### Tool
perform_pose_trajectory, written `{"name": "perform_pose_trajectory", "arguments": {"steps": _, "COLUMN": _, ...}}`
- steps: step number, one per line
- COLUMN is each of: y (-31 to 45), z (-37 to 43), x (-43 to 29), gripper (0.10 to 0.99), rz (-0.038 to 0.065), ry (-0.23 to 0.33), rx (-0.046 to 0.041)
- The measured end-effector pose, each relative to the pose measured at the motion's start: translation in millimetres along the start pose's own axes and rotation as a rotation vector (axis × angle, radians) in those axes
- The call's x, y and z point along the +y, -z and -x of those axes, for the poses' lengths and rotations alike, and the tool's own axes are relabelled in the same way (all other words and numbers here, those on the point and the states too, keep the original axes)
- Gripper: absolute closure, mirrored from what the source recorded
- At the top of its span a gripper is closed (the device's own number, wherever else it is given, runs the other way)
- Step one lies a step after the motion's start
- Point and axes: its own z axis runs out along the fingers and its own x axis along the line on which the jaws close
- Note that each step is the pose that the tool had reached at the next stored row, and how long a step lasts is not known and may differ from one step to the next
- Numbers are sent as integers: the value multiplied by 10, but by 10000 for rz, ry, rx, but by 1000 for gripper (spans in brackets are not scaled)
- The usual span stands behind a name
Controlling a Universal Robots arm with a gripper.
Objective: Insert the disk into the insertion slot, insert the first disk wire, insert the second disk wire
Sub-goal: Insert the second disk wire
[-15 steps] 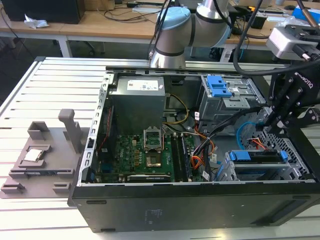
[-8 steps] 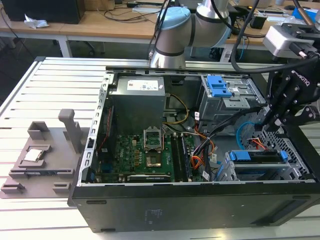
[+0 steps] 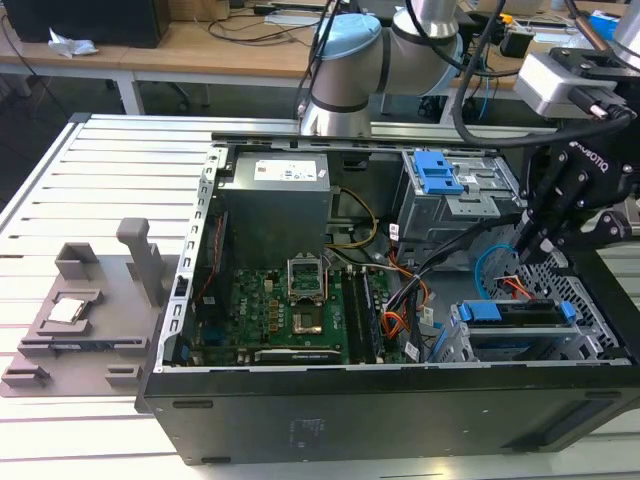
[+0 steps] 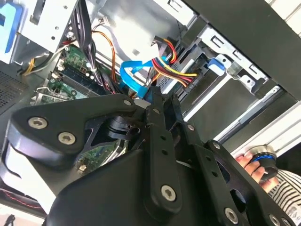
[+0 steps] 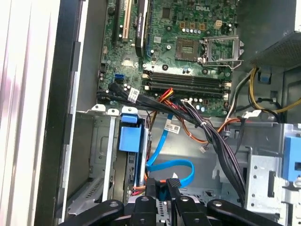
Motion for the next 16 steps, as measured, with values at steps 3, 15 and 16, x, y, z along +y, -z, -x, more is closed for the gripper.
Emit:
{"name": "perform_pose_trajectory", "arguments": {"steps": 3, "y": -9, "z": 4, "x": 38, "gripper": 847, "rz": 11, "ry": 32, "rx": 121}}
{"name": "perform_pose_trajectory", "arguments": {"steps": 15, "y": -43, "z": -201, "x": 56, "gripper": 922, "rz": 9, "ry": 0, "rx": 143}}
{"name": "perform_pose_trajectory", "arguments": {"steps": 16, "y": -64, "z": -208, "x": 55, "gripper": 922, "rz": 5, "ry": -93, "rx": 137}}
